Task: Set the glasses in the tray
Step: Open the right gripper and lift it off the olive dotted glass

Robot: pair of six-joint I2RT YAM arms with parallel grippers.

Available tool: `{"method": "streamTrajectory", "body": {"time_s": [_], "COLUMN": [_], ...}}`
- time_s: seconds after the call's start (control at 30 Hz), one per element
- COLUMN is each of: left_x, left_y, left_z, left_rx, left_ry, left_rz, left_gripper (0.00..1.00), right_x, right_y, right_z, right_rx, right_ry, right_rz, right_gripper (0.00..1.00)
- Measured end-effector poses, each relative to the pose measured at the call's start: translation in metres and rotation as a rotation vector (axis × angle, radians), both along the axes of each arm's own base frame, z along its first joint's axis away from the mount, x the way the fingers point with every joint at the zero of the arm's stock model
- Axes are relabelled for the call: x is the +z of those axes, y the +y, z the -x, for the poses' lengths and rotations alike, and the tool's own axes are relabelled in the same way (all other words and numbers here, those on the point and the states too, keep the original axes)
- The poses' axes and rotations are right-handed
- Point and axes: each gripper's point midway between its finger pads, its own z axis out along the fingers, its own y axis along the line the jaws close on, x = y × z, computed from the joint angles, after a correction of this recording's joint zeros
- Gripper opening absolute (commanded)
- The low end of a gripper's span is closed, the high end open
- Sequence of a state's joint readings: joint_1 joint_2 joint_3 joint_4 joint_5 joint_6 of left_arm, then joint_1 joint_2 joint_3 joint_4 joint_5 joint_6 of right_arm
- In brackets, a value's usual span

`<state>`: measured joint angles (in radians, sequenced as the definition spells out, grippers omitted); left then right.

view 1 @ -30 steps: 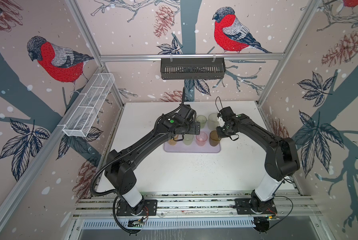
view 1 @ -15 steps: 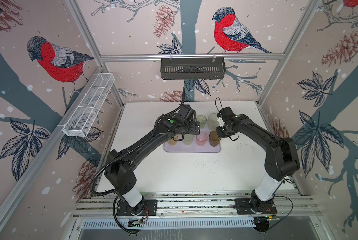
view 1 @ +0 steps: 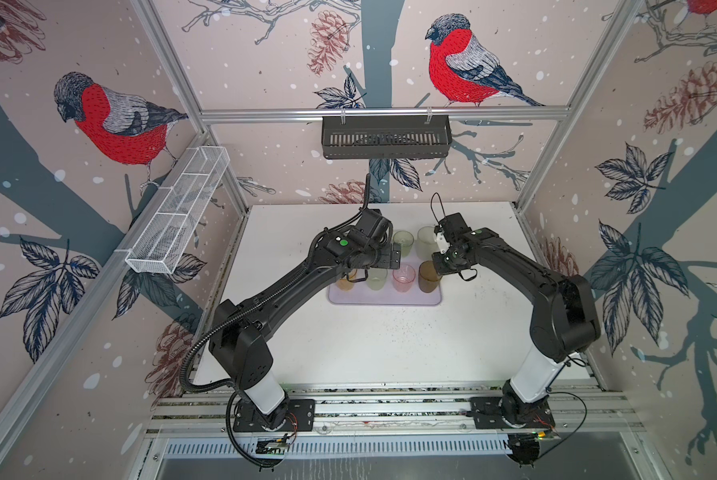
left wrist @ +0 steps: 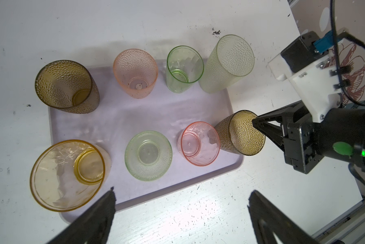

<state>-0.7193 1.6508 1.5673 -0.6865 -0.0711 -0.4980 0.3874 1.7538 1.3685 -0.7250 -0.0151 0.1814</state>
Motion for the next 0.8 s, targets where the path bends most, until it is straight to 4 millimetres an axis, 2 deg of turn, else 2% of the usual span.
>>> {"method": "streamTrajectory", "body": {"time_s": [0.5,0.8], "left_x": [0.005,0.014], "left_y": [0.001,0.022], "left_z": [-0.002,-0.009], "left_rx": [0.001,0.063], "left_ry": [-0.02,-0.066], "left_rz": [0.002,-0.013], "left_gripper": [0.98,0.98], "right_x": [0.014,0.034], "right_y": [-0.002,-0.005], "right_z": [-0.005,-0.007], "right_rx": [-0.011,-0.019], "right_ry": [-0.041,-0.098], "right_rz": [0.004,-0.001], "right_gripper": [0.3,0.35]}}
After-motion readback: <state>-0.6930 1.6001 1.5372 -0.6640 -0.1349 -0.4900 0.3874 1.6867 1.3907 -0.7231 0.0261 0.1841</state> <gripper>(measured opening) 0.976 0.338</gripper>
